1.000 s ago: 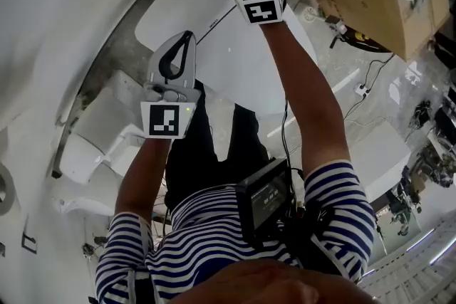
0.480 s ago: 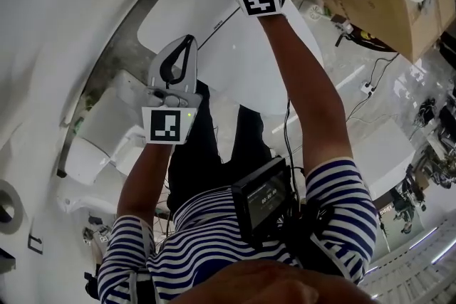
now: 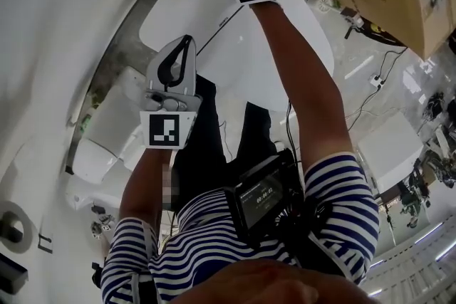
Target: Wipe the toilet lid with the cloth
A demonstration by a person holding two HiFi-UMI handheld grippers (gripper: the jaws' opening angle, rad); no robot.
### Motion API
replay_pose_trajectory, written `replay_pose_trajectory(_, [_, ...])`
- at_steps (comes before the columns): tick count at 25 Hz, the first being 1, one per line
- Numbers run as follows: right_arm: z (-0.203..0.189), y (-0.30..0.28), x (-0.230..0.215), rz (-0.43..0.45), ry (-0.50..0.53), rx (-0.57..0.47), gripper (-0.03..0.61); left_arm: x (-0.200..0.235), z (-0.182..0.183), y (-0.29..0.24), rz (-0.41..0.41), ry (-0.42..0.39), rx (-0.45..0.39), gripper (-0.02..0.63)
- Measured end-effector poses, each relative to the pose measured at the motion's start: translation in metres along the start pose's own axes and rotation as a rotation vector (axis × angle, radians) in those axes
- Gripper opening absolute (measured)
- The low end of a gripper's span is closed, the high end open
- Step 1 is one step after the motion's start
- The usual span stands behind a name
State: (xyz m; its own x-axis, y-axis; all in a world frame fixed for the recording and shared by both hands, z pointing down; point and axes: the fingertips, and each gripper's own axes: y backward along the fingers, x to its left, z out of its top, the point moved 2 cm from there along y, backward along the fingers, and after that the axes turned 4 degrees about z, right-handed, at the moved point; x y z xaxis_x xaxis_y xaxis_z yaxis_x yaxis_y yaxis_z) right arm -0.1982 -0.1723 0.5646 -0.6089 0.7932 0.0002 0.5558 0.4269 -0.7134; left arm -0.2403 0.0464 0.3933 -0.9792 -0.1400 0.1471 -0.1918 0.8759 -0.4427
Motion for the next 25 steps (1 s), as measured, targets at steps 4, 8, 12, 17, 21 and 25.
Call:
replay_pose_trajectory(4, [-0.004, 0.005, -0.001, 0.005, -0.003, 0.025, 0.115, -0.006, 0.004, -0.002, -0.007, 0.002, -0.011, 0.002])
replay_pose_trajectory(8, [-0.020, 0.019, -0.002, 0.005, -0.019, 0.048, 0.115, -0.018, 0.006, -0.003, -0.024, -0.001, 0.005, 0.002])
replay_pose_trajectory(12, [-0.041, 0.035, -0.008, 0.001, -0.037, 0.066, 0.115, -0.036, 0.008, -0.007, -0.049, -0.010, -0.001, 0.002])
replay_pose_trajectory(17, [-0.074, 0.062, -0.021, -0.010, -0.070, 0.078, 0.115, -0.067, 0.011, -0.013, -0.087, -0.029, -0.015, 0.002])
replay_pose_trajectory(21, [-0.101, 0.088, -0.022, -0.021, -0.073, 0.095, 0.115, -0.089, 0.012, -0.013, -0.113, -0.033, -0.027, 0.002])
replay_pose_trajectory(25, [-0.129, 0.112, -0.028, -0.036, -0.103, 0.108, 0.115, -0.114, 0.011, -0.016, -0.148, -0.050, -0.020, 0.002])
